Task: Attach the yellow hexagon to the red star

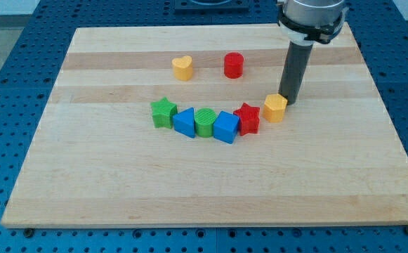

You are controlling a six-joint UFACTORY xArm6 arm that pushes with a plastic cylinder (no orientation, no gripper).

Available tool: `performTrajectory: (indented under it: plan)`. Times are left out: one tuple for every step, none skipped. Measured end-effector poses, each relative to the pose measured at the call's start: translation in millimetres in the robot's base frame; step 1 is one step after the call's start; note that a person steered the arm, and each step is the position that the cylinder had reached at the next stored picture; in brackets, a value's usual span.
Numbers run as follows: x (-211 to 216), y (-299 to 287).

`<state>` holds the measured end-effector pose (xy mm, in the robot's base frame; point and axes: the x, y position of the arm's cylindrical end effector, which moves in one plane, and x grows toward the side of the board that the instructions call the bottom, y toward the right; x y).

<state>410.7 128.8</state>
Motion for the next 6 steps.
performTrajectory:
  plan:
    - [3,-2]
    - [3,-5]
    - [3,-9]
    - [3,-13]
    - [3,-15]
    - [3,-15]
